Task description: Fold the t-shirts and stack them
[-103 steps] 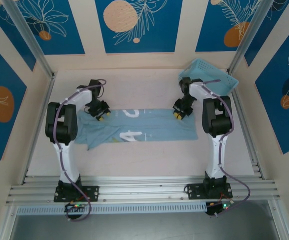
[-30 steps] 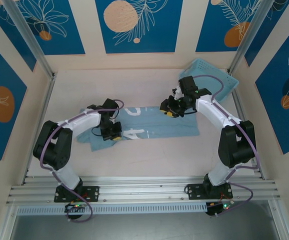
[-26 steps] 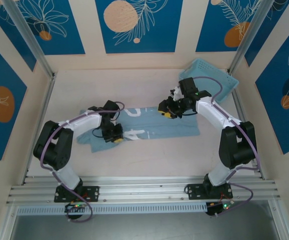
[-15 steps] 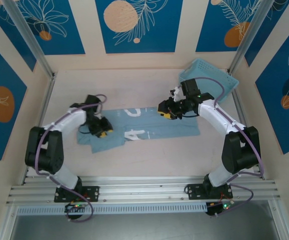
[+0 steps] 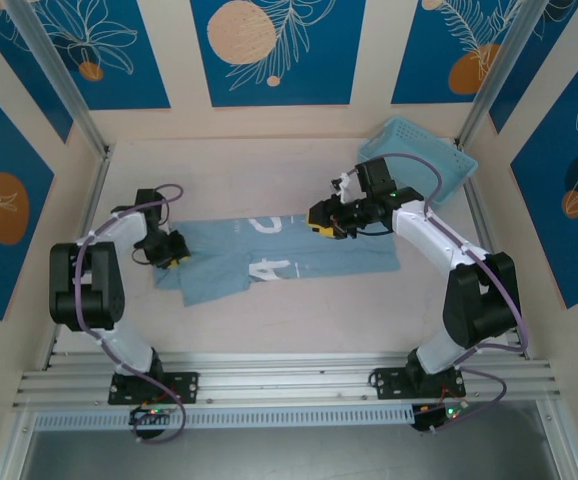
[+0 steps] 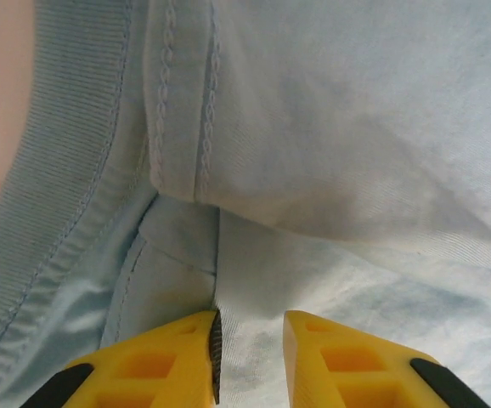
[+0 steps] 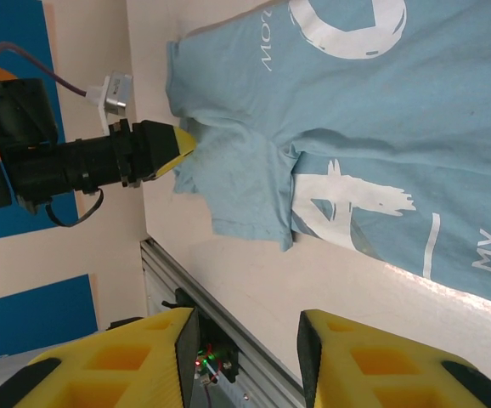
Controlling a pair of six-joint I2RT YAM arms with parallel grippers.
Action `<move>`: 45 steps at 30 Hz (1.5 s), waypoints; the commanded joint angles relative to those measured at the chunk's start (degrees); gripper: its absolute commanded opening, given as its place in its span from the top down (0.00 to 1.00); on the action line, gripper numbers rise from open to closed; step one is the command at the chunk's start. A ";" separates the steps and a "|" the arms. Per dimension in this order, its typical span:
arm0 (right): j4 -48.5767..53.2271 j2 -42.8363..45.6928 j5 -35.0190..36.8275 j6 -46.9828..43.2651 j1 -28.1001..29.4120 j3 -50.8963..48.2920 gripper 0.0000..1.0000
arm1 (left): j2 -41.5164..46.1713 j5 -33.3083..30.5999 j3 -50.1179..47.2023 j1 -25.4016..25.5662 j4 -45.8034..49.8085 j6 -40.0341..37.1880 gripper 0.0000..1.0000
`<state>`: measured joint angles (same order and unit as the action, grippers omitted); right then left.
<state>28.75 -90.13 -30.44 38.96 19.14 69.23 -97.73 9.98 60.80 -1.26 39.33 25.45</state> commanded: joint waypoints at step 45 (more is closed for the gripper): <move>0.08 -0.21 -0.41 1.03 0.73 -0.26 0.63 | 8.41 0.68 -5.67 0.55 1.29 2.06 1.00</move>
<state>27.83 -90.24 -30.24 39.42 19.55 69.19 -92.23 9.45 56.75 -1.06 37.28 26.65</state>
